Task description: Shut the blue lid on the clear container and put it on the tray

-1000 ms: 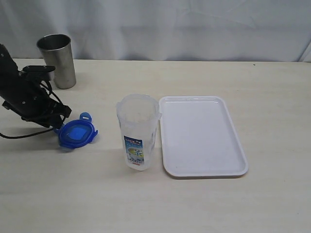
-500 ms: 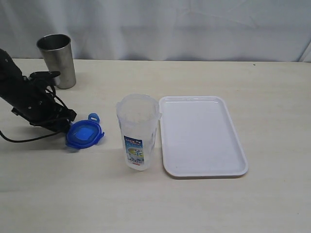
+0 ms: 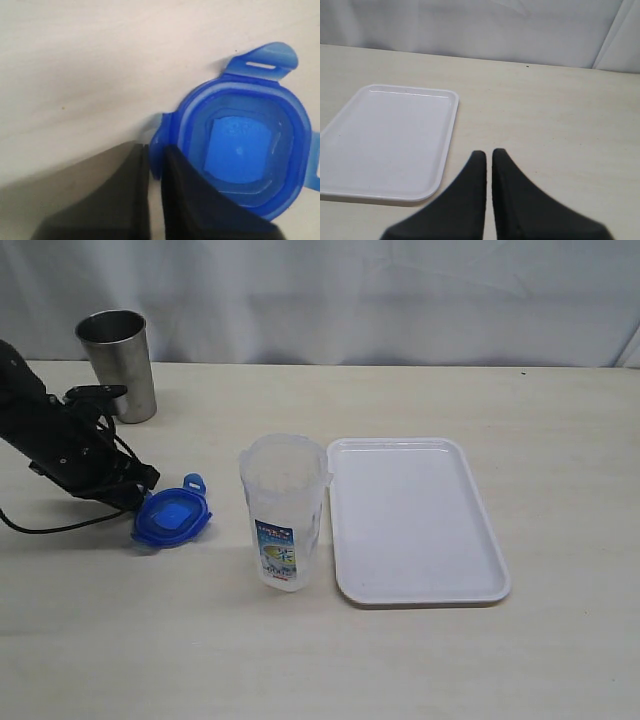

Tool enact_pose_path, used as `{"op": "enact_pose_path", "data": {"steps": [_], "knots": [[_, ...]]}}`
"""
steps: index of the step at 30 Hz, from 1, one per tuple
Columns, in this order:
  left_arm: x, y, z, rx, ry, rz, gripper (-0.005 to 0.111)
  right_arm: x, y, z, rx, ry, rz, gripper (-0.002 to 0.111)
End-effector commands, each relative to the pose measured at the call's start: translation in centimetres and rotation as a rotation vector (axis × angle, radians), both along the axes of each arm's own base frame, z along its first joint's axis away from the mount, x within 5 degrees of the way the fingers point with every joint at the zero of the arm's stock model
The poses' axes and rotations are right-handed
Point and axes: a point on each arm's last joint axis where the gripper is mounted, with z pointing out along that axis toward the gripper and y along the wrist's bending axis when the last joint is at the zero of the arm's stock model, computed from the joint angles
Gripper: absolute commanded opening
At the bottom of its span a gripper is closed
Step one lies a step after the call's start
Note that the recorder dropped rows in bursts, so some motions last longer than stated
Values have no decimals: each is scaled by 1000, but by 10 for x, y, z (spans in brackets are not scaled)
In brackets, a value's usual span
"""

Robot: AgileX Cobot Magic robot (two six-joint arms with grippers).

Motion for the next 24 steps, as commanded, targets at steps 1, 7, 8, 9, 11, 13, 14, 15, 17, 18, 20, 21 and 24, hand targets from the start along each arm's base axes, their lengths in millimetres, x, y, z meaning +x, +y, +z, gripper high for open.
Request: {"op": "enact_pose_path", "data": {"steps": [1,7,8,9,11,13,14,15,17,18,20,21,24], "knots": [[2,1,1,2,-10,-21,6,0,0,-1,3,-1,-3,4],[2,1,10,7,-39,-42,0,0,0,-1,3,-1,-3,4],[2,1,13,7,-48,-44,0,0,0,-1,3,-1,-3,4],[2,1,17,7,-58,-43,0,0,0,-1,3,-1,-3,4],[2,1,25,7,-83,-50,0,0,0,-1,3,-1,-3,4],[1,1,33,9,-108,-69,0,0,0,-1,3,-1,-3,4],[1,1,38,8,-121,-77,0,0,0,-1,3,-1,-3,4],[0,-1,42,8,-130,-81,0,0,0,-1,3,-1,-3,4],[0,-1,52,12,-166,-93,0,0,0,-1,3,-1,-3,4],[0,-2,57,8,-185,-99,0,0,0,-1,3,-1,-3,4],[-2,-5,68,16,-229,-135,0,0,0,-1,3,-1,-3,4],[-2,-7,74,22,-255,-155,0,0,0,-1,3,-1,-3,4],[-5,-16,90,39,-335,-216,0,0,0,-1,3,-1,-3,4]]}}
